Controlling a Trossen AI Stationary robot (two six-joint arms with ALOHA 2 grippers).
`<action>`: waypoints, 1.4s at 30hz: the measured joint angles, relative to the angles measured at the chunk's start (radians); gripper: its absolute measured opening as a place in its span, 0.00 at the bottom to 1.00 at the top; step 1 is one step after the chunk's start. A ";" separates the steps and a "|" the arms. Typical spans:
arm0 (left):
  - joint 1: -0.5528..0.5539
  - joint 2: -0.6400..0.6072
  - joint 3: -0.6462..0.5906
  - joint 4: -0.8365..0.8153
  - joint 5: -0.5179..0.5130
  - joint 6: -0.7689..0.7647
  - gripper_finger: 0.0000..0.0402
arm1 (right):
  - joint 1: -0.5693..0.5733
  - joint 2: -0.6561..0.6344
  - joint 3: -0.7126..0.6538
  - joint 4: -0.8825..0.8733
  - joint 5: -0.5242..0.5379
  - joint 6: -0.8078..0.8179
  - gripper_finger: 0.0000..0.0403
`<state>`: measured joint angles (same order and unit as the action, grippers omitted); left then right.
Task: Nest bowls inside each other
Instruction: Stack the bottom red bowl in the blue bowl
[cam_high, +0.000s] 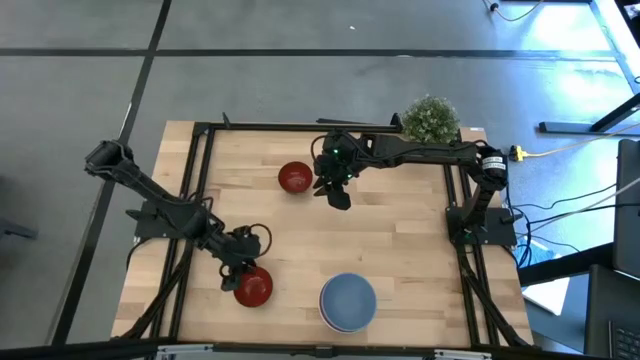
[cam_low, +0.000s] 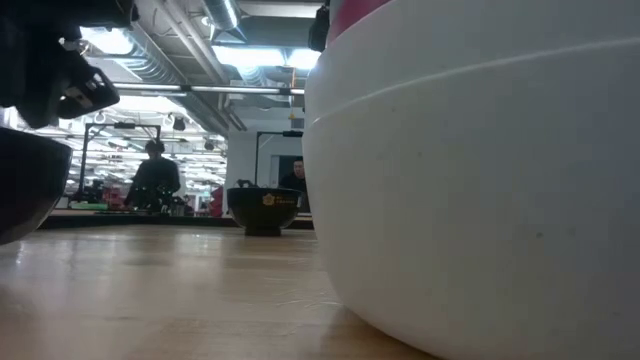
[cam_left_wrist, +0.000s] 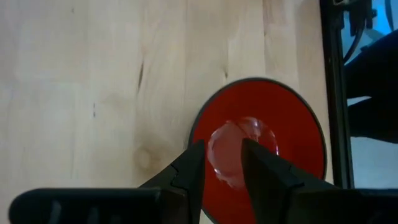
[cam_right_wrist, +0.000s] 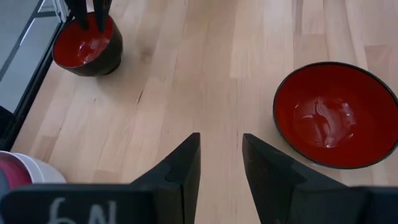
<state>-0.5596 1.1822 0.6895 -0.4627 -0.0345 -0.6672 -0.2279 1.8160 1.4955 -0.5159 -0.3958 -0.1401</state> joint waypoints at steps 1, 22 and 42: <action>-0.002 0.006 0.000 0.000 0.001 -0.004 0.25 | 0.000 0.000 0.000 0.002 0.000 0.000 0.30; -0.001 0.017 0.000 -0.094 -0.002 -0.041 0.25 | 0.002 0.000 0.000 0.041 -0.046 -0.001 0.30; -0.001 0.027 0.000 -0.095 0.051 -0.105 0.25 | 0.002 0.000 0.000 0.041 -0.044 -0.004 0.30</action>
<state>-0.5606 1.2093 0.6893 -0.5574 0.0166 -0.7725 -0.2256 1.8160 1.4956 -0.4747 -0.4397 -0.1440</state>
